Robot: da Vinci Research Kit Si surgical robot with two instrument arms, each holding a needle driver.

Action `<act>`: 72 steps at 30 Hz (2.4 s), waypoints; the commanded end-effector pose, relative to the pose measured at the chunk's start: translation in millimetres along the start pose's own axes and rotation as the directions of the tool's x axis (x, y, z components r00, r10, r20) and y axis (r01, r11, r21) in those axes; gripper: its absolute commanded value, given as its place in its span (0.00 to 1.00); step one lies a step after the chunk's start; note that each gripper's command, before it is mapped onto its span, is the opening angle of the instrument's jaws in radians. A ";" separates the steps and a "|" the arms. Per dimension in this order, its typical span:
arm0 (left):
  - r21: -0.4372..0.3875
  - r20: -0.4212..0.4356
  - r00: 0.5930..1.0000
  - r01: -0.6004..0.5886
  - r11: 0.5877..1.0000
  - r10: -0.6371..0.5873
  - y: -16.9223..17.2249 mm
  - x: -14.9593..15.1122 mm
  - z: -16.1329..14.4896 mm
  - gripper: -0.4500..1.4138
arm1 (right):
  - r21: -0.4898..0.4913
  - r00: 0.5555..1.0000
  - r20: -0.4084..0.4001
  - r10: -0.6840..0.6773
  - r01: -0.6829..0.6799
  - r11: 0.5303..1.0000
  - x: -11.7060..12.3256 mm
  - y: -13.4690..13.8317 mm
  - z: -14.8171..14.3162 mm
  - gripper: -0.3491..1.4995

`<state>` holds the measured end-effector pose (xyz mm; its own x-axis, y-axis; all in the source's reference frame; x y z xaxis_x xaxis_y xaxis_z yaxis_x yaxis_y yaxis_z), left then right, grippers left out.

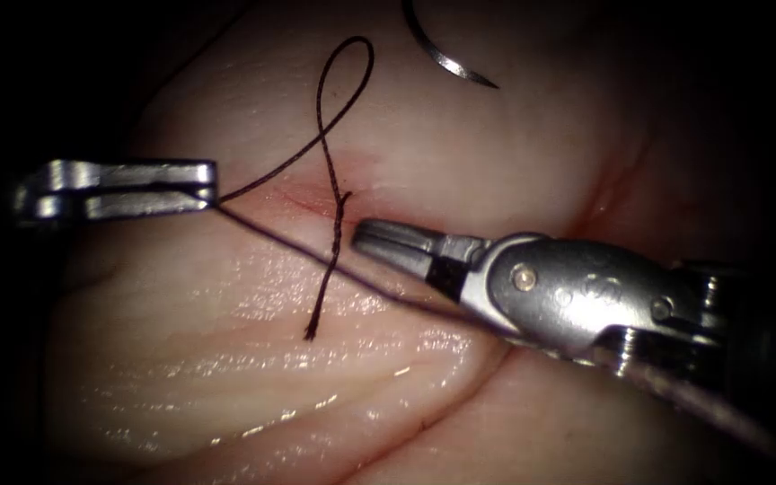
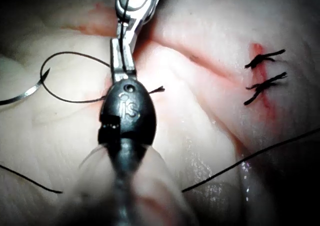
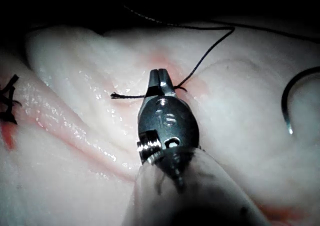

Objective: Wound Closure

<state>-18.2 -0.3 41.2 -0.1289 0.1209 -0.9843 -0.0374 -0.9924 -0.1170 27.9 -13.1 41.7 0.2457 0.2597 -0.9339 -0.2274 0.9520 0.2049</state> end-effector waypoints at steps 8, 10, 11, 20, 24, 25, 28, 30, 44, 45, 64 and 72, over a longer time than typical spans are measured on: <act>-0.037 0.006 0.999 0.041 0.998 -0.041 2.9 -2.0 0.7 0.00 | 0.030 0.998 -0.031 0.061 -0.060 0.998 -2.3 2.2 4.6 0.00; -0.047 0.006 0.999 0.046 0.998 -0.045 3.4 -2.3 0.6 0.00 | 0.058 0.995 -0.047 0.084 -0.081 0.995 -2.5 2.9 5.4 0.00; -0.053 0.008 0.999 0.049 0.997 -0.048 3.6 -2.5 0.6 0.00 | 0.079 0.992 -0.071 0.108 -0.103 0.992 -2.6 3.5 5.9 0.00; -0.058 0.033 0.999 0.040 0.998 -0.039 3.2 -5.5 0.2 0.00 | 0.268 0.932 -0.265 0.246 -0.174 0.948 -1.8 6.0 8.2 0.00; -0.052 0.050 0.999 0.023 0.998 -0.020 2.5 -7.8 0.6 0.00 | 0.400 0.902 -0.319 0.290 -0.149 0.904 -1.0 5.4 8.4 0.00; -0.052 0.050 0.999 0.023 0.998 -0.020 2.5 -7.8 0.6 0.00 | 0.400 0.902 -0.319 0.290 -0.149 0.904 -1.0 5.4 8.4 0.00; -0.052 0.049 0.999 0.014 0.999 -0.012 2.0 -9.0 0.7 0.00 | 0.467 0.888 -0.335 0.314 -0.133 0.874 -0.8 5.3 8.2 0.00; -0.053 0.048 0.999 0.011 0.999 -0.008 1.6 -9.6 0.8 0.00 | 0.501 0.881 -0.343 0.327 -0.123 0.857 -0.8 5.4 8.1 0.00; -0.021 0.029 0.999 0.023 1.000 -0.022 -1.2 -10.6 1.0 0.00 | 0.735 0.960 -0.194 0.201 0.007 0.678 -0.6 4.4 7.0 0.00; -0.015 0.029 0.999 0.023 1.000 -0.023 -1.6 -10.8 1.2 0.00 | 0.760 0.967 -0.181 0.180 0.021 0.650 -0.4 4.1 7.1 0.00; 0.021 0.011 1.000 0.021 1.000 -0.022 -3.8 -10.6 2.8 0.00 | 0.876 0.992 -0.025 -0.120 0.080 0.476 -0.6 0.6 8.5 0.36; 0.023 0.005 1.000 0.024 0.999 -0.024 -3.8 -10.5 2.6 0.00 | 0.886 0.943 -0.059 -0.329 0.201 0.418 -0.1 -0.9 8.0 0.45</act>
<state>-18.8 2.2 51.7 -0.1340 0.1457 -0.9802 -0.0629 -0.9884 -0.1383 34.8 -12.8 43.9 0.2498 -0.0668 -0.9660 0.7855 0.5974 0.1617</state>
